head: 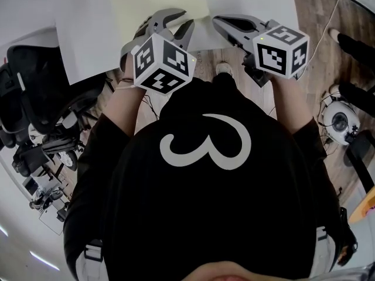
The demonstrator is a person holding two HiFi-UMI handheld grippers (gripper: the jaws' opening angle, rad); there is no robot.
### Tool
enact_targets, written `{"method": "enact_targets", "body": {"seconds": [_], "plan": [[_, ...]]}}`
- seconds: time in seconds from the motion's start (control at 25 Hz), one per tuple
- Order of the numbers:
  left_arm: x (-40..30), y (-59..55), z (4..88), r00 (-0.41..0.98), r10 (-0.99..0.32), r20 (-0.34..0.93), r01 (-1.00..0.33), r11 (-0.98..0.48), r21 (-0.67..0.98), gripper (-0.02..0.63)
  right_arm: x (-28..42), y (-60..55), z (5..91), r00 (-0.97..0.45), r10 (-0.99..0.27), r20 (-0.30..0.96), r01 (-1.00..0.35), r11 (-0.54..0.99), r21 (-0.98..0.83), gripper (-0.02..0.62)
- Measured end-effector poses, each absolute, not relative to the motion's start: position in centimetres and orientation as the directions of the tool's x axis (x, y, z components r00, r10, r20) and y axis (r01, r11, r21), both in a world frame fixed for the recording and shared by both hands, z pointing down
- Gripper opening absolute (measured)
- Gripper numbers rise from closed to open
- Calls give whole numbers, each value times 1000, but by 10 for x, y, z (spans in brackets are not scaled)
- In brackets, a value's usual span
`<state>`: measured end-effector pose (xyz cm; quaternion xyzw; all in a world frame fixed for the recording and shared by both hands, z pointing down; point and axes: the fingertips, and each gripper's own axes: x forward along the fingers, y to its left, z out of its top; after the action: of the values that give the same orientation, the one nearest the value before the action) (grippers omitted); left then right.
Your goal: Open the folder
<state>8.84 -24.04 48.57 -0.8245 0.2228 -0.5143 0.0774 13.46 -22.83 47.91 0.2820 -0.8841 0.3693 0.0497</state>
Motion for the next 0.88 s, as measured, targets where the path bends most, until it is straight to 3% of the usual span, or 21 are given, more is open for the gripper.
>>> {"method": "enact_targets", "body": {"seconds": [0.52,0.88], "plan": [[84,-245,480,392,-440,808,-302,-891,-339,58,113,-247,488,-836,-371,404,-537,701,-469,25],[87,-245,478,396,-462,793,-305,-881,-361,61,107,-252,484,-840,-382,386,-528,737,-421,25]]}}
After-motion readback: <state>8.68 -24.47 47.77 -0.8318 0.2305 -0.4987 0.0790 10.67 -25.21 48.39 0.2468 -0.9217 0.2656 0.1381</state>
